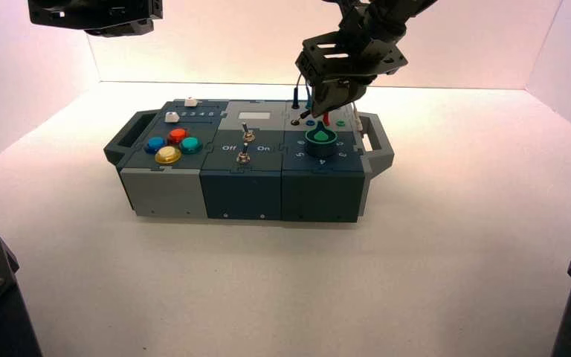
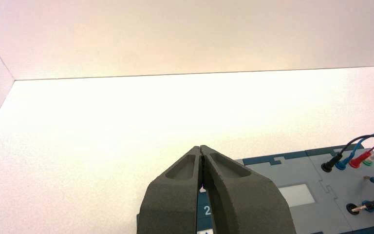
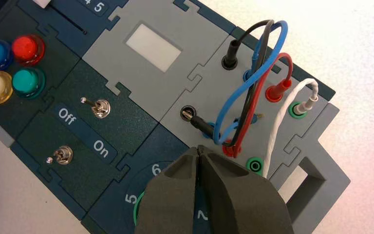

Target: Turn the knob to position 3.

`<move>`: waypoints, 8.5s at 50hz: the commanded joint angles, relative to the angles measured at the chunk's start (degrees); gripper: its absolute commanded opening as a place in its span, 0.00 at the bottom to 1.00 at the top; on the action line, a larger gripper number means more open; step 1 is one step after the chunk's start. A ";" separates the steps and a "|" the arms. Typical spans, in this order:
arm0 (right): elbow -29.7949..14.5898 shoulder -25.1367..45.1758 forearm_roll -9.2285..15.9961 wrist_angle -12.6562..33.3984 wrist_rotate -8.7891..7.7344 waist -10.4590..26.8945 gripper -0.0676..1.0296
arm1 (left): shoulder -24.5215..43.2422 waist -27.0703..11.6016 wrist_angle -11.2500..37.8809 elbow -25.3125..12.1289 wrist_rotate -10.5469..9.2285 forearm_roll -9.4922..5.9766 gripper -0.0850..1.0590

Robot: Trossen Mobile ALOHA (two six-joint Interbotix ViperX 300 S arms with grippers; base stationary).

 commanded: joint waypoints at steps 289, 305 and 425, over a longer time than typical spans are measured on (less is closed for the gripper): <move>1.58 -3.87 -5.71 10.63 1.14 -2.99 0.04 | 0.97 -0.26 -0.35 -1.93 0.26 0.09 0.05; 2.11 -4.66 -5.71 10.63 1.14 -2.99 0.04 | 1.05 -0.18 -0.26 -1.93 0.26 0.09 0.05; 2.46 -6.86 -5.01 13.97 2.55 -2.11 0.04 | 1.85 -0.18 -0.26 -2.20 0.26 0.09 0.05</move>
